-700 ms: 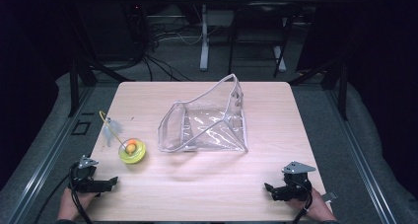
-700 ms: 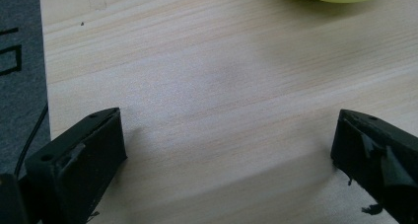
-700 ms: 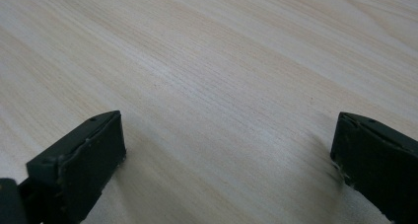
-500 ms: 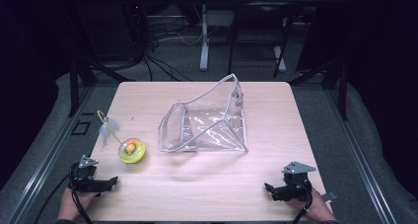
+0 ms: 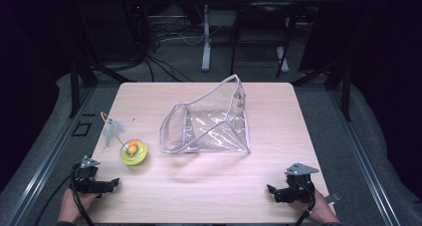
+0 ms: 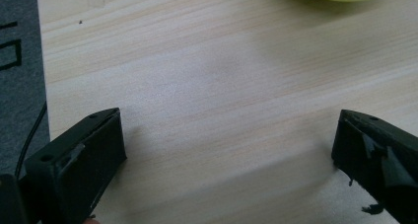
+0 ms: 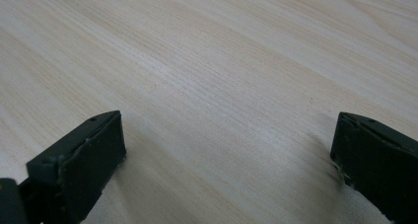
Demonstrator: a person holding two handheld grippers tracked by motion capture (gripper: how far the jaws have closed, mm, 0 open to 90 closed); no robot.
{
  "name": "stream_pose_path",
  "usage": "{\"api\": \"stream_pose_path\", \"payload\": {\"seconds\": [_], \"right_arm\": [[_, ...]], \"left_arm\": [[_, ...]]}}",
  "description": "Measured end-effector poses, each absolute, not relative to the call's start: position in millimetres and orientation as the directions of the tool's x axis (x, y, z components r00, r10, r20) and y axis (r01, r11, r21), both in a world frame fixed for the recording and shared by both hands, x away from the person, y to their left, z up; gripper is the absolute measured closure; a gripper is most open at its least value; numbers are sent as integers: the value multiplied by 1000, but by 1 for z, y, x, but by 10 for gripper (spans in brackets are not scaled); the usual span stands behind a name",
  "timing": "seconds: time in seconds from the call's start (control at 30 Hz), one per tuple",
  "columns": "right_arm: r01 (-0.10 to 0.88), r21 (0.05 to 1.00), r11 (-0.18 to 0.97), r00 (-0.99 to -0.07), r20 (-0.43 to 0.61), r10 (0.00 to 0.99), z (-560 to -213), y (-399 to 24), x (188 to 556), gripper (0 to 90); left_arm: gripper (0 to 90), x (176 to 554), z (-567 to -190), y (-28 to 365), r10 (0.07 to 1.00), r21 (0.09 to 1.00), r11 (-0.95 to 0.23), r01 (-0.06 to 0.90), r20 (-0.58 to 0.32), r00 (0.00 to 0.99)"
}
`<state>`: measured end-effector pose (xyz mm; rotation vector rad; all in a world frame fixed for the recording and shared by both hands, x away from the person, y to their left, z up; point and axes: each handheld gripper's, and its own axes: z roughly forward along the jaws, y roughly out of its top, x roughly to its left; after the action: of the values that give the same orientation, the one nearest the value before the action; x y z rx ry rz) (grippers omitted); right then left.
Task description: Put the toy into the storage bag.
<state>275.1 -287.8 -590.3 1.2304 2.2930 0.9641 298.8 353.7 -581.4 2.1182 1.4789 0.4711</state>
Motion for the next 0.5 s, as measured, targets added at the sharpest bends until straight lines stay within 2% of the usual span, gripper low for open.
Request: {"api": "stream_pose_path", "payload": {"seconds": [0.33, 0.5], "right_arm": [[585, 713, 387, -552, 1, 834, -590, -288, 275, 0], [585, 713, 387, -553, 1, 833, -590, -288, 275, 0]], "left_arm": [[0, 300, -575, 349, 911, 568, -317, 759, -40, 410], [1, 295, -566, 345, 895, 596, -333, 730, -44, 445]]}}
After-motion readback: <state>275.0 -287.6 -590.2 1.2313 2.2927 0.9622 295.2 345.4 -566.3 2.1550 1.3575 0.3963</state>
